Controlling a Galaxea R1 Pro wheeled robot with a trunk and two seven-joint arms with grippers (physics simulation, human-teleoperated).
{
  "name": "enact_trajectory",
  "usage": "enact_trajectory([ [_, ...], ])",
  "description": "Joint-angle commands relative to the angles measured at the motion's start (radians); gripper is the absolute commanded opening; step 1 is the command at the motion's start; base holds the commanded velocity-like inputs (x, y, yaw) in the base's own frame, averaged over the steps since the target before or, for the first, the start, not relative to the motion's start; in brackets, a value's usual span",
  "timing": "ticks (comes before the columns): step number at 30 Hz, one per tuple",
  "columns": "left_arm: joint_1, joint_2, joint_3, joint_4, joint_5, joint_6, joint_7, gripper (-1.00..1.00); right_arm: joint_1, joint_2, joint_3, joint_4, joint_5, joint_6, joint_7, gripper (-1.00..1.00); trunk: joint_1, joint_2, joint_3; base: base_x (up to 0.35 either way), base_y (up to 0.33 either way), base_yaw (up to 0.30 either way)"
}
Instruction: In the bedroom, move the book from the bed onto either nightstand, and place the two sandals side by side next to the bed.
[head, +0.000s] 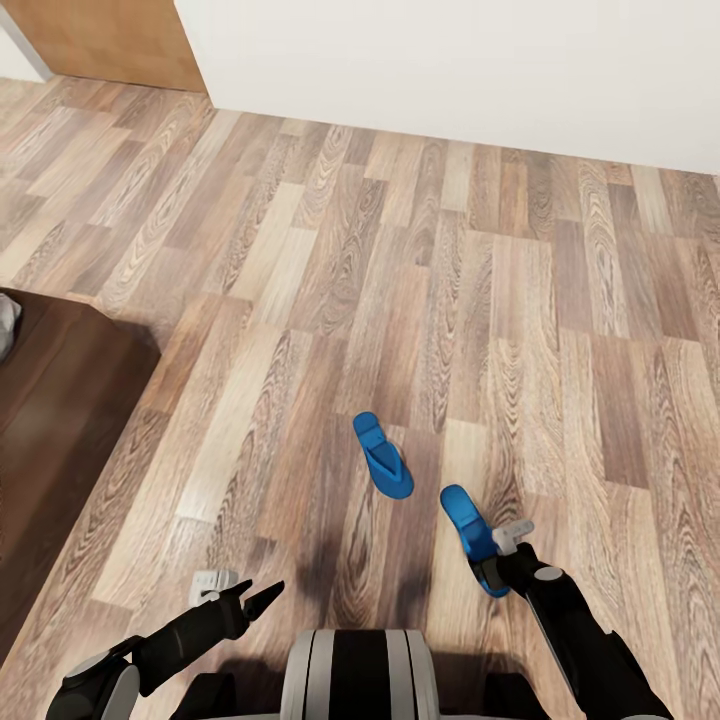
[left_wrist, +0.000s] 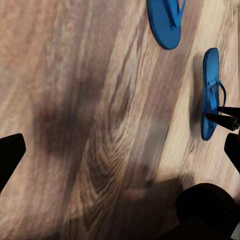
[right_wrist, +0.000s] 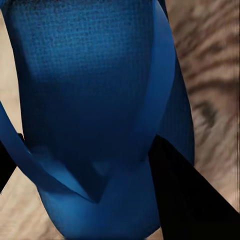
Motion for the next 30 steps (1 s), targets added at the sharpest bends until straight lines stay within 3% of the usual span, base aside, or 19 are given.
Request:
enact_trajectory([
  [1, 0.0, 0.0, 0.001, 0.0, 0.006, 0.008, -0.001, 1.0, 0.0, 0.0, -0.003, -0.002, 0.007, 0.005, 0.008, -1.0, -0.001, 0.0, 0.003, 0.0, 0.0, 0.0],
  [5, 0.0, 0.001, 0.002, 0.0, 0.005, 0.009, -0.001, 1.0, 0.0, -0.001, -0.018, -0.013, 0.007, 0.006, 0.013, -1.0, -0.002, 0.001, 0.019, 0.0, 0.0, 0.0],
  [6, 0.003, 0.011, 0.262, 0.033, 0.003, 0.01, -0.119, 1.0, 0.007, -0.072, -0.726, -0.154, -0.112, 0.022, 0.484, -1.0, -0.003, 0.001, 0.023, 0.0, 0.0, 0.0],
  [9, 0.004, 0.022, 0.315, 0.067, 0.0, 0.009, -0.176, 1.0, 0.009, -0.074, -0.802, -0.152, -0.113, 0.021, 0.518, -1.0, -0.004, 0.002, 0.034, 0.0, 0.0, 0.0],
  [14, 0.004, 0.036, 0.338, 0.084, -0.001, 0.008, -0.203, 1.0, 0.01, -0.075, -0.861, -0.146, -0.111, 0.021, 0.562, -1.0, -0.006, 0.003, 0.054, 0.0, 0.0, 0.0],
  [25, 0.004, 0.037, 0.34, 0.112, -0.002, 0.006, -0.205, 1.0, 0.015, -0.075, -0.868, -0.1, -0.108, 0.017, 0.568, -1.0, -0.011, 0.006, 0.096, 0.0, 0.0, 0.0],
  [27, 0.004, 0.037, 0.338, 0.133, -0.003, 0.006, -0.206, 1.0, 0.032, -0.075, -0.868, -0.016, -0.107, 0.007, 0.569, -1.0, -0.012, 0.006, 0.104, 0.0, 0.0, 0.0],
  [28, 0.004, 0.036, 0.335, 0.16, -0.003, -0.003, -0.206, 1.0, 0.046, -0.076, -0.867, 0.132, -0.102, -0.032, 0.57, -1.0, -0.013, 0.006, 0.108, 0.0, 0.0, 0.0],
  [30, 0.004, 0.036, 0.321, 0.184, -0.003, -0.024, -0.206, 1.0, 0.051, -0.078, -0.864, 0.231, -0.094, -0.074, 0.57, -1.0, -0.014, 0.007, 0.116, 0.0, 0.0, 0.0],
])
